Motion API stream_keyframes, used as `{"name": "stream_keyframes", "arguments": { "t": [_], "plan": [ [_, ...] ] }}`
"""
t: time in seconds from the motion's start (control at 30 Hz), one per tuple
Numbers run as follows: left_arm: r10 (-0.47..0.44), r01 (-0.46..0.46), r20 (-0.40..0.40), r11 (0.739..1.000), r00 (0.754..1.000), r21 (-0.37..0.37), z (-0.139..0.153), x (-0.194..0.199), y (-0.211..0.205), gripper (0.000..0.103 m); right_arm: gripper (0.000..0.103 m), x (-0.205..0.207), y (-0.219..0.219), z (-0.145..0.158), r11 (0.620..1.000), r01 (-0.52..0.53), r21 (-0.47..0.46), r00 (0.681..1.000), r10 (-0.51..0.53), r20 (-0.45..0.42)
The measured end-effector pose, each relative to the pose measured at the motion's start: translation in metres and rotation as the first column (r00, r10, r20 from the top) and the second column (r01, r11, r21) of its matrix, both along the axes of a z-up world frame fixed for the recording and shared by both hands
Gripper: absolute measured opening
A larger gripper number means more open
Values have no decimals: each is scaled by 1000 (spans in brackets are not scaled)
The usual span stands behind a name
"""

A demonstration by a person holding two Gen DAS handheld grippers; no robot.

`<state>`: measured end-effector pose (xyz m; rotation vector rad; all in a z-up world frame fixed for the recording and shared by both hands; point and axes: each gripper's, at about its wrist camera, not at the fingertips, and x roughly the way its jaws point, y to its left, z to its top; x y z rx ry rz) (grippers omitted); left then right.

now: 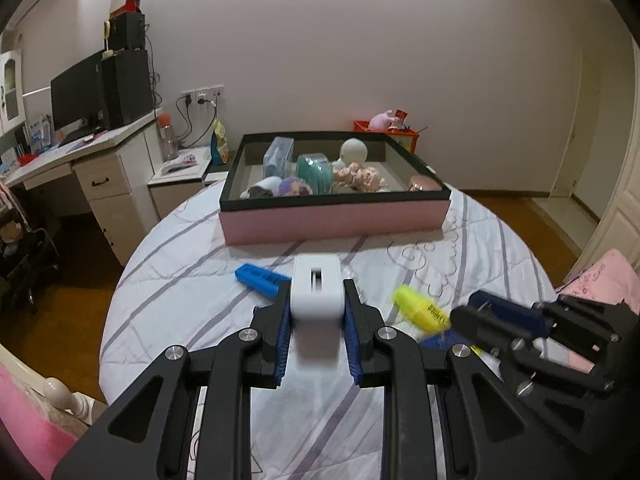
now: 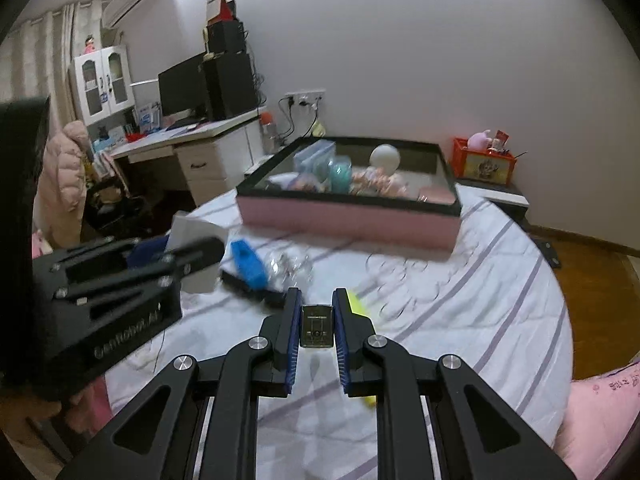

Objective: Organize rigid objects
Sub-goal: 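Lift the white charger and blue box up toward the pink box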

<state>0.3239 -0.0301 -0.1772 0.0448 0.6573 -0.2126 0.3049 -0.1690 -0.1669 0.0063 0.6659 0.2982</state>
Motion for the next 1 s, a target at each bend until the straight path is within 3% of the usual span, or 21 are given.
{"name": "stream_keyframes", "arguments": {
  "t": [0.27, 0.47, 0.67, 0.8, 1.0],
  "plan": [
    [-19, 21, -65, 1000, 998, 18, -31, -16, 9, 23, 16, -20, 7, -18, 999, -23, -30, 999, 22, -42],
    [-25, 26, -51, 999, 998, 26, -31, -23, 9, 23, 16, -28, 5, -49, 999, -26, -23, 989, 23, -144],
    [-25, 26, -46, 999, 999, 29, -32, -23, 9, 23, 16, -16, 3, -63, 1000, -14, -12, 985, 12, -172],
    [-20, 21, -44, 1000, 999, 19, -30, -23, 10, 23, 16, -17, 9, -61, 1000, -19, -12, 989, 17, -144],
    [-8, 8, -15, 1000, 1000, -2, -14, -20, 12, 23, 16, -21, 19, -23, 1000, -28, 10, 999, 29, -38]
  ]
}}
